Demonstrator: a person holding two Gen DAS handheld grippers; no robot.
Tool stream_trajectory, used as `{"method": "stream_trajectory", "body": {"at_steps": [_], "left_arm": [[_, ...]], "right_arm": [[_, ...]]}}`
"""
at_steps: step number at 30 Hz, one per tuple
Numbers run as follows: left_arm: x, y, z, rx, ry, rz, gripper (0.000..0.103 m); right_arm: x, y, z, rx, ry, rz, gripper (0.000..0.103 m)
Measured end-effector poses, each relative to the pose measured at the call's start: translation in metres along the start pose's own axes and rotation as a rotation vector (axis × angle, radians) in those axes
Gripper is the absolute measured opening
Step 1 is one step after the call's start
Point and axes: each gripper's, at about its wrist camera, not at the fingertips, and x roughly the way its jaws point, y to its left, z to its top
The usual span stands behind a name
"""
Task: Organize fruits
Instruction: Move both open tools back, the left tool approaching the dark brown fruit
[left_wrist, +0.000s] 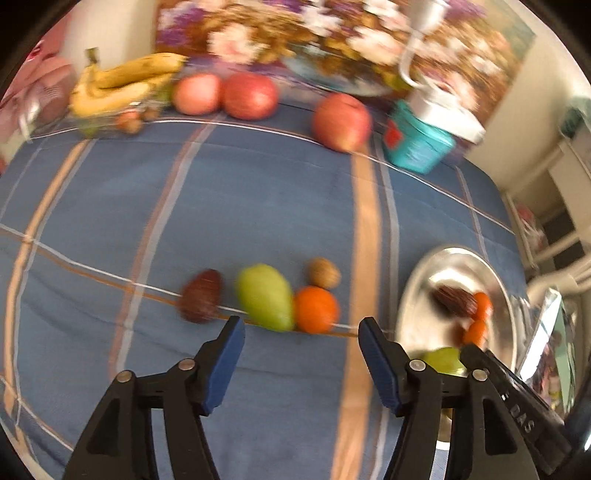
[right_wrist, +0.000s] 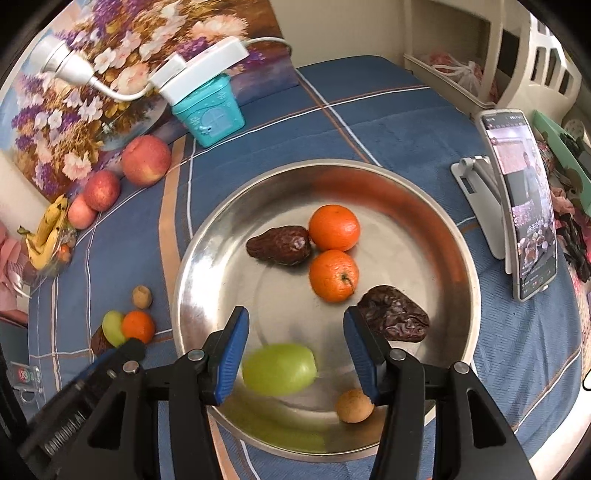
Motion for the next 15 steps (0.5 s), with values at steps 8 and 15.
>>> {"method": "stream_trajectory", "body": {"at_steps": [8, 15], "left_arm": [[-0.012, 0.045, 0.009, -0.082, -0.037, 0.062, 0.068], [-0.019, 0.074, 0.011, -0.153, -0.052, 0.085, 0.079]], "right_arm": [[0.002, 0.036, -0.009, -0.116, 0.007, 0.011, 0.054], [0.0, 0.062, -0.016, -0.202, 0.01, 0.027, 0.054]]}}
